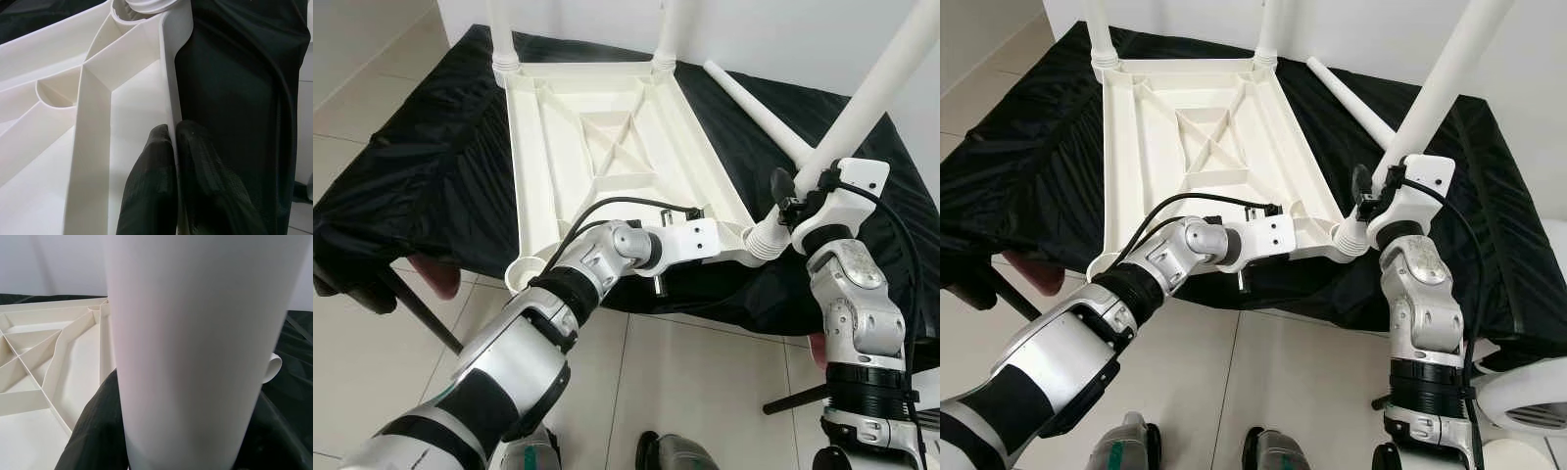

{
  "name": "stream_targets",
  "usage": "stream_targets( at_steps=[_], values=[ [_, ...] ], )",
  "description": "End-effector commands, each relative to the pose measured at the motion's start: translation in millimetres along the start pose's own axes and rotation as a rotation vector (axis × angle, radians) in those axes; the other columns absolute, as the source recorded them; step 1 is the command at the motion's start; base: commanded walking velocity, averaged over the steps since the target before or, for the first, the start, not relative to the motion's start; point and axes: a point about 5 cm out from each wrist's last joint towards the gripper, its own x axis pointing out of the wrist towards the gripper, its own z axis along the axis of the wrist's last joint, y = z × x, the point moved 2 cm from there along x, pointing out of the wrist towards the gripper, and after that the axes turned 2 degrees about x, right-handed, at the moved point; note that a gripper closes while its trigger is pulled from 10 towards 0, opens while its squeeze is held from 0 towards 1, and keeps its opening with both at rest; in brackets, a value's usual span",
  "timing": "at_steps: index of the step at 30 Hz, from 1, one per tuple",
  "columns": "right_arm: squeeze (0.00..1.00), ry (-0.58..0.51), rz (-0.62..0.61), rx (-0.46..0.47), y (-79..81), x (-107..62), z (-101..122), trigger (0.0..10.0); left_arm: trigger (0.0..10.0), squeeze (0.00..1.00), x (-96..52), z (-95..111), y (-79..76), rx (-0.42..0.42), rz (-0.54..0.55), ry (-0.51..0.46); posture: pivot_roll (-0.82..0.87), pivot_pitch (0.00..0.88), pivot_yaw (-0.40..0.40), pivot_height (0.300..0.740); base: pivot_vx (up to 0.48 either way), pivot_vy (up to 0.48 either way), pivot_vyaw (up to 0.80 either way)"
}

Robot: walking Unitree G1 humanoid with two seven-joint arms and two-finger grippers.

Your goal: Building children table

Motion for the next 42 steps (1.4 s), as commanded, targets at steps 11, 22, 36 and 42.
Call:
stream_targets(
  at_steps=[11,22,36,42],
  values=[
    [0.0,-0.02,-0.01,0.056,-7.3,3.1,-7.8,10.0,10.0,0.0,-0.1,-25.0,-13.2,-0.023,-0.052,0.102,0.02,0.074,-0.054,0.74,0.0,0.0,0.0],
    [0.0,0.048,-0.027,0.052,-15.4,-2.9,-30.4,10.0,10.0,0.0,-1.6,-25.9,-11.7,-0.019,-0.051,0.105,0.03,0.073,-0.052,0.74,0.0,0.0,0.0],
    [0.0,0.121,0.033,0.02,-13.4,-9.9,-53.3,10.0,10.0,0.0,-0.6,-23.6,-12.1,-0.017,-0.056,0.099,0.02,0.073,-0.045,0.74,0.0,0.0,0.0],
    [0.0,0.159,0.043,0.031,-18.7,-5.1,-59.8,10.0,10.0,0.0,-0.7,-23.7,-12.3,-0.015,-0.059,0.099,0.02,0.073,-0.04,0.74,0.0,0.0,0.0]
  ],
)
